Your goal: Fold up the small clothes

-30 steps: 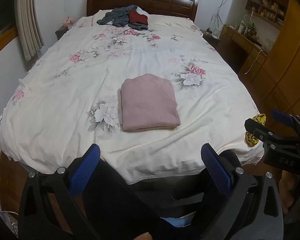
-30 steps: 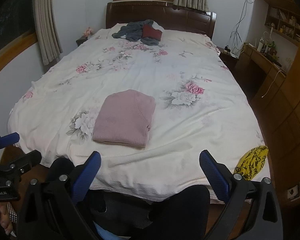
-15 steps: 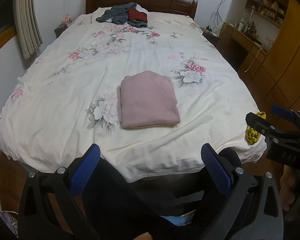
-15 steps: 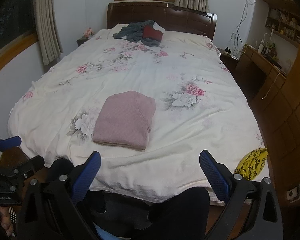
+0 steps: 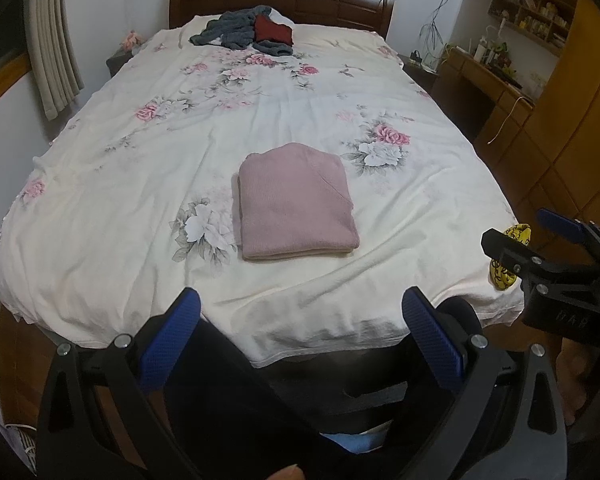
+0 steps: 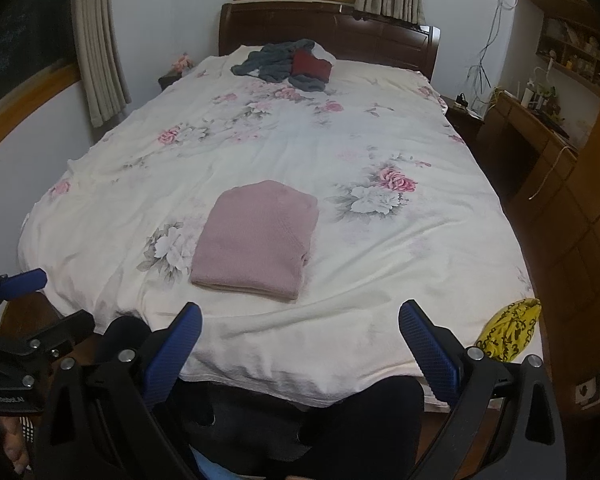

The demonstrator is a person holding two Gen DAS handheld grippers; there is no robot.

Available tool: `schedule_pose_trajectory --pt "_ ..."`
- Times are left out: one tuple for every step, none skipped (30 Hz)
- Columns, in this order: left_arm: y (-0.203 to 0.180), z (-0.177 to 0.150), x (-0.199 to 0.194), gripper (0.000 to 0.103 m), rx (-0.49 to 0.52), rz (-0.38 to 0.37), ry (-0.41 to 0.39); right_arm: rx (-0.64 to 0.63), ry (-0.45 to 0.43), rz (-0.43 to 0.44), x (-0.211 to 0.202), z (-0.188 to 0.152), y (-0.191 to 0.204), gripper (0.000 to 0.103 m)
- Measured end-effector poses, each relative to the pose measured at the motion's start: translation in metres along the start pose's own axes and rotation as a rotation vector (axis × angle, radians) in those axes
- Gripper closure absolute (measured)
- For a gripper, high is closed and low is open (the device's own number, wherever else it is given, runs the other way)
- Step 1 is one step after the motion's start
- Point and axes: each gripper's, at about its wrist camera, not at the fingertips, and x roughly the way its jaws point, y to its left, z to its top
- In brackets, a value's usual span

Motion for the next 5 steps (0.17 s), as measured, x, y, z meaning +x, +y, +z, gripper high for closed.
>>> schedule_pose_trajectory --pt "0.0002 0.0002 0.0001 0.003 -0.001 0.001 0.0 -0.002 0.001 0.001 0.0 0.0001 0.0007 0.004" --pt "0.0007 0.0003 0.0002 0.003 -0.002 0.001 -0.001 -0.004 0.001 0.001 -0.0002 -0.0004 0.0017 0.004" --pt "0.0016 0.0006 0.0007 0.003 -0.001 -0.001 -0.001 -0.005 0.001 0.002 -0.0007 -0.0005 0.0021 0.004" --pt "0.002 0.0009 0.0009 0.003 0.0 -0.001 0.0 -0.004 0.0 0.003 -0.0013 -0.0009 0.0028 0.004" --pt "0.0021 0.0011 0.0011 0.003 0.0 0.0 0.0 -0.003 -0.001 0.004 -0.0019 -0.0009 0.0029 0.004"
